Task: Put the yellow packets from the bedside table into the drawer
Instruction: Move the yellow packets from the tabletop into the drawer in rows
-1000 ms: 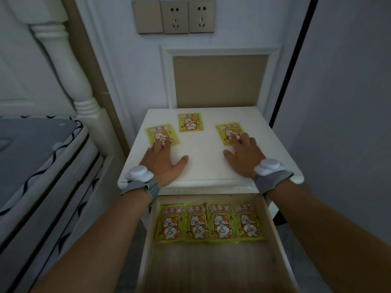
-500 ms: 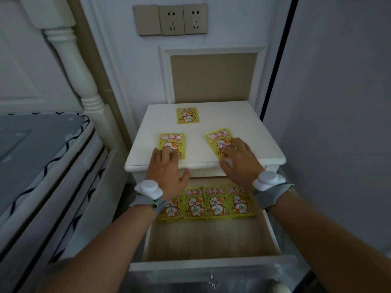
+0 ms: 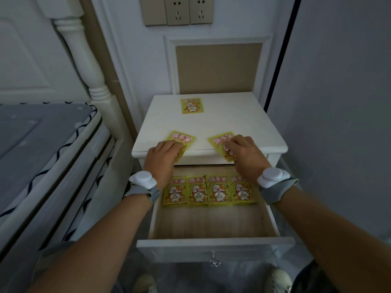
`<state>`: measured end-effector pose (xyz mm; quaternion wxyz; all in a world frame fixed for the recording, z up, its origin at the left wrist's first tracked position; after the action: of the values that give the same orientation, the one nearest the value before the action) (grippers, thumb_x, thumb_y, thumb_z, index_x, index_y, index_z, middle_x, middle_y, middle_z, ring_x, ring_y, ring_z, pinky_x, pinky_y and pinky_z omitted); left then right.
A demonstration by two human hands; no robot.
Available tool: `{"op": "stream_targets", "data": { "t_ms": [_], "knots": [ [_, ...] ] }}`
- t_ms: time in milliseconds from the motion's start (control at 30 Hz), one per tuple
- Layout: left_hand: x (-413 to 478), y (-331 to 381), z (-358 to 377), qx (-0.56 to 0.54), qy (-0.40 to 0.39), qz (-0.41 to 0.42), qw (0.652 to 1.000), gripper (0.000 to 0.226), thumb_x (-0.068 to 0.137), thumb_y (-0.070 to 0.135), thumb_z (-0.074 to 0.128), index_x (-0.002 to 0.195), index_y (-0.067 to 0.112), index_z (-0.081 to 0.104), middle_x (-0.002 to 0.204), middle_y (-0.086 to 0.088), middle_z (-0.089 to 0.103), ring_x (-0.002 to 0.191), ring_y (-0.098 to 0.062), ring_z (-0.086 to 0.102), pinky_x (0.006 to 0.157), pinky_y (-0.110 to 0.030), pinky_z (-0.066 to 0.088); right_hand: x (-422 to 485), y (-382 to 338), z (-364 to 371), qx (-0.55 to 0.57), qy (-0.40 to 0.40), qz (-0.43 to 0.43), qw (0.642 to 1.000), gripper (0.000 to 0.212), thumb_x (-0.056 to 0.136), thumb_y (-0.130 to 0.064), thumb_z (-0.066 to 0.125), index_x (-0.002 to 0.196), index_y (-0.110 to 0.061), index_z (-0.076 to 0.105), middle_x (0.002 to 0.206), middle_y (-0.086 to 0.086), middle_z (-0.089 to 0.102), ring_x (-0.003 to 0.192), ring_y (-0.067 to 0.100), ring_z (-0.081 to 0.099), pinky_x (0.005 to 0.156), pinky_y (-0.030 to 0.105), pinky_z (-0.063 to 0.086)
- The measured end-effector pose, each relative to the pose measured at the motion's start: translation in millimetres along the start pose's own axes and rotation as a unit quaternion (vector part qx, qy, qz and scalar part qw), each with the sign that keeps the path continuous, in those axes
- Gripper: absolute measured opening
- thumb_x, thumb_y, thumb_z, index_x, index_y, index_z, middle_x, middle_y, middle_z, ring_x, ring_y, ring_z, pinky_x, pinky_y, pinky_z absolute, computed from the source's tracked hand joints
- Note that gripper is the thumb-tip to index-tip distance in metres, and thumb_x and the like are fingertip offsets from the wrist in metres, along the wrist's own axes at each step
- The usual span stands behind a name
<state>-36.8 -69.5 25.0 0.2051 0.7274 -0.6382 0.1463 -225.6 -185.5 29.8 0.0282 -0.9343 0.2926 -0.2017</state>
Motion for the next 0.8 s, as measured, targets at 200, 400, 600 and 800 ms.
{"op": "stream_targets", "data": {
  "t_ms": [200,400,600,800],
  "knots": [
    [-15.0,-11.3,-12.9,-0.010,0.002,0.011,1.000,0.067,0.057,-0.017,0.071,0.116,0.016,0.069,0.117,-0.006,0.063,0.102,-0.032,0.050,0.074,-0.045,0.045,-5.9,-1.5,2.1,0.030,0.009,0.000,1.000,0.059,0.071,0.013,0.064,0.126,-0.008,0.061,0.130,0.018,0.052,0.116,0.042,0.048,0.090,0.052,0.050],
    [-41.6,25.2,-28.6,-0.007,0.023,0.138,0.990,0.053,0.072,-0.014,0.070,0.119,0.010,0.069,0.117,-0.008,0.066,0.103,-0.033,0.058,0.079,-0.045,0.050,-21.8,-26.4,-10.1,0.025,0.033,-0.085,0.996,0.054,0.077,0.008,0.066,0.126,-0.015,0.065,0.130,0.011,0.064,0.118,0.036,0.060,0.084,0.050,0.057],
    [-72.4,47.0,-8.0,-0.008,0.003,0.183,0.983,0.040,0.085,0.001,0.063,0.123,0.013,0.069,0.120,-0.005,0.067,0.104,-0.027,0.058,0.077,-0.039,0.050,-40.9,-50.0,-28.0,0.008,0.059,-0.149,0.987,0.038,0.086,-0.005,0.059,0.121,-0.017,0.067,0.118,0.007,0.071,0.104,0.032,0.068,0.074,0.045,0.059],
    [-78.3,37.2,51.1,0.012,-0.094,0.143,0.985,0.047,0.076,-0.001,0.071,0.120,0.014,0.070,0.110,-0.007,0.067,0.097,-0.032,0.063,0.066,-0.039,0.055,-51.0,-50.8,-1.1,-0.005,-0.021,-0.143,0.989,0.032,0.087,-0.019,0.057,0.118,-0.021,0.065,0.107,0.003,0.067,0.093,0.029,0.065,0.060,0.044,0.056]
  ]
}}
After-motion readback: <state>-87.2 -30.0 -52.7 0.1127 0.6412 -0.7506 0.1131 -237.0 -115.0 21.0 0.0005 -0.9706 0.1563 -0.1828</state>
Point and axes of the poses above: each hand's wrist, its own x-axis towards the middle knuckle, its own z-axis out of the palm, y = z × x, the point moved 9 cm from there along x, towards the middle knuckle
